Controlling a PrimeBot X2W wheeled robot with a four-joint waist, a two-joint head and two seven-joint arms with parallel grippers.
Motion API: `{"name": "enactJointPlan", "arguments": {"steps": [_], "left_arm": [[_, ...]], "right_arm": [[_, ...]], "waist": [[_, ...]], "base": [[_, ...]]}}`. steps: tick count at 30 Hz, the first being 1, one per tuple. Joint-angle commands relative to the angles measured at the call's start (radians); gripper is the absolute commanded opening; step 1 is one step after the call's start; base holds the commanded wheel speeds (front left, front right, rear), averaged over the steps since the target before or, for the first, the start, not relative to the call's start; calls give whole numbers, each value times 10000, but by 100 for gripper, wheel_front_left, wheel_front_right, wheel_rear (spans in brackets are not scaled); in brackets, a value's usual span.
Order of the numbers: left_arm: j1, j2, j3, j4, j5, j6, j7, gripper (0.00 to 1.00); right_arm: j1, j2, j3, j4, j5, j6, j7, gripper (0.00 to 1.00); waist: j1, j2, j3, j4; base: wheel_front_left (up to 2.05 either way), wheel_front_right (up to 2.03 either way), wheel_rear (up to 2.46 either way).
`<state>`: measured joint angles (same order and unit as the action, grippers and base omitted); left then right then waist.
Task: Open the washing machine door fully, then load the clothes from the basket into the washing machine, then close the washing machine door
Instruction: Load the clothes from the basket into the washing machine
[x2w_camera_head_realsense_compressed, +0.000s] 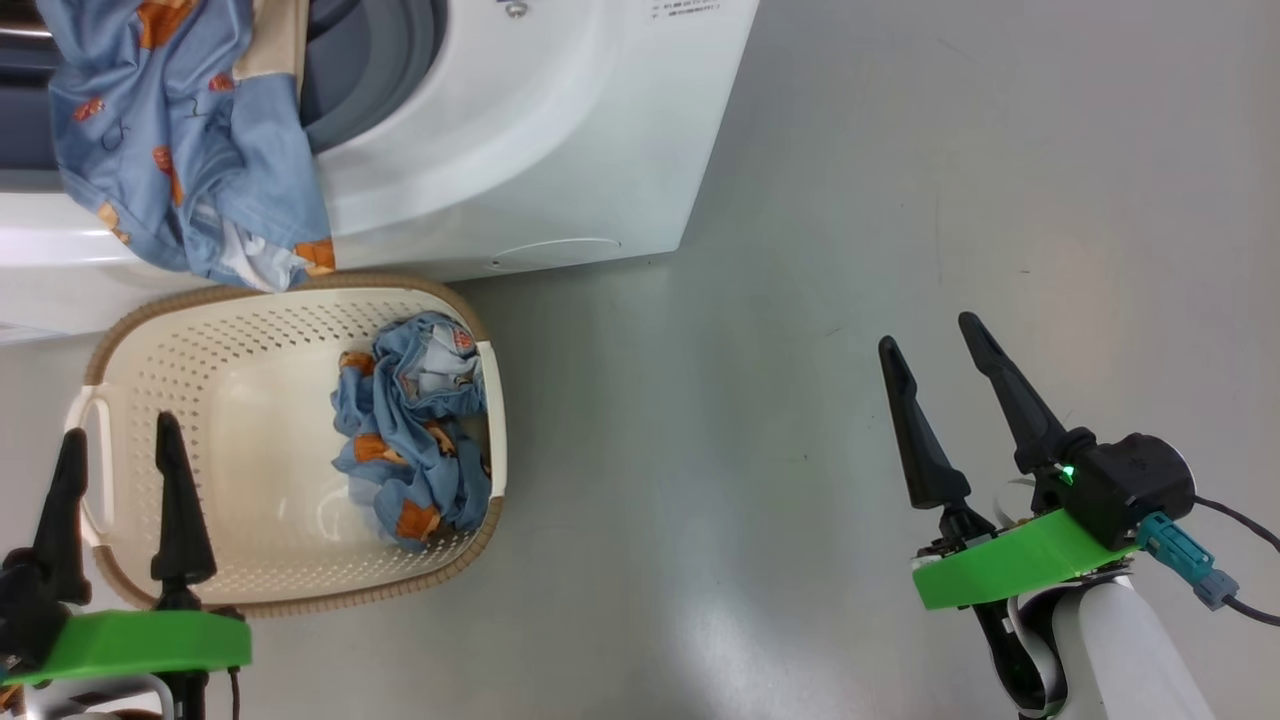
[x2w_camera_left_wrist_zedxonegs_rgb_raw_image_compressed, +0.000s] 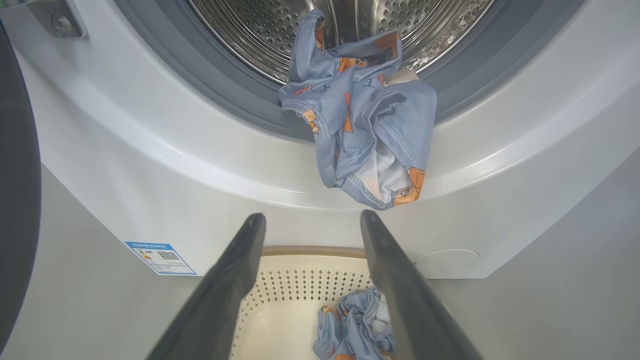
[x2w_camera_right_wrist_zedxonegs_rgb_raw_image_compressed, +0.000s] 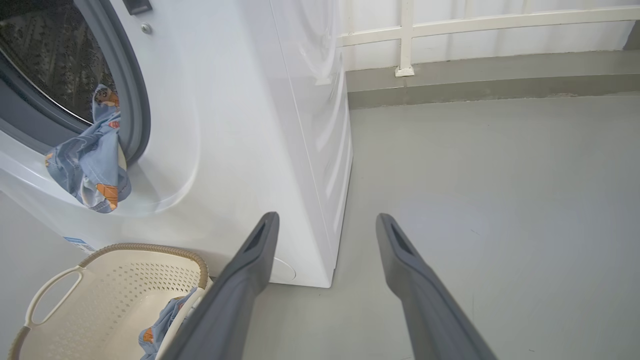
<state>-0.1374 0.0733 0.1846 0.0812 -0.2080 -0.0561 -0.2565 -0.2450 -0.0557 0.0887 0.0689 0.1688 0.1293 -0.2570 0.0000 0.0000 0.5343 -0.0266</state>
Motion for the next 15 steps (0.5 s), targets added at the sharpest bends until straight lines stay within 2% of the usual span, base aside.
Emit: {"name": "enactJointPlan", "arguments": {"steps": [1,8,15], "left_arm": [[11,120,319,-148,-29,49,-53,100],[-592,226,301,175,-157,-2,-18,100],[-1546,629,101,448,-81,-64,266,100]], "right_arm": [[191,55,283,-184,-77,14,-48,100],[120,55,386,-161,-45,14,-48,100],[33,55,494,-115,48,14,-48,100]], "waist": [[0,0,-6,-6],[0,0,11,-100],[0,0,66,-253]], "base": [[0,0,0],[0,0,0],[0,0,0]]}}
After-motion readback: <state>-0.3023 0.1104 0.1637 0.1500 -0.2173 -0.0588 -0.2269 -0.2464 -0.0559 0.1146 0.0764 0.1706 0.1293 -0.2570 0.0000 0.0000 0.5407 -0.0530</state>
